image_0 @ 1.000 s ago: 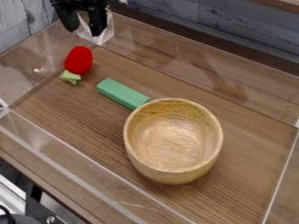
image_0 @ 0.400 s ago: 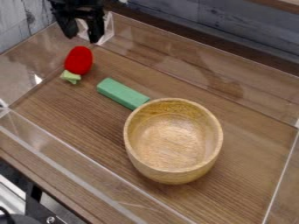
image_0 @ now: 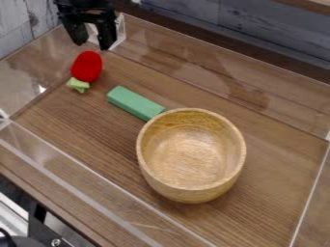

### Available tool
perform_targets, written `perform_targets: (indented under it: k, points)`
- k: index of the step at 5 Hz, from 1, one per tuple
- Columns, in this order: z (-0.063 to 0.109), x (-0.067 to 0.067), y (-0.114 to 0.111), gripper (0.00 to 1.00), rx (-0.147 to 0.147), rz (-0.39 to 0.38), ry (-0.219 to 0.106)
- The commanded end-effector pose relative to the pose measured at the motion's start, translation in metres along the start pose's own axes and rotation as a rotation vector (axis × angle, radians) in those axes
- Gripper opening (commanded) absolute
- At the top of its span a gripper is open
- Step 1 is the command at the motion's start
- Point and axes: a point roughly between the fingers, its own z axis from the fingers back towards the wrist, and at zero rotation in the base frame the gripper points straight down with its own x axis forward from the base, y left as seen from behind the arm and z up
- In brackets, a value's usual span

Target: Move the red object to the left side of the table

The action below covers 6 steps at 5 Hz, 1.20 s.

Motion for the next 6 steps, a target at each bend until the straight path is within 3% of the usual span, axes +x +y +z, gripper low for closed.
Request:
perform_targets:
  k: [1,2,3,6]
  points:
    - [0.046,0.012,-0.010,1.00,0.025,-0.032,-0.104]
    - [0.061,0.012,-0.022,1.00,0.007,-0.063,-0.121]
    - [0.056,0.015,-0.020,0.00,0.010,-0.060,-0.120]
    - [0.023,0.032,-0.011,0.00,0.009,-0.061,-0.100]
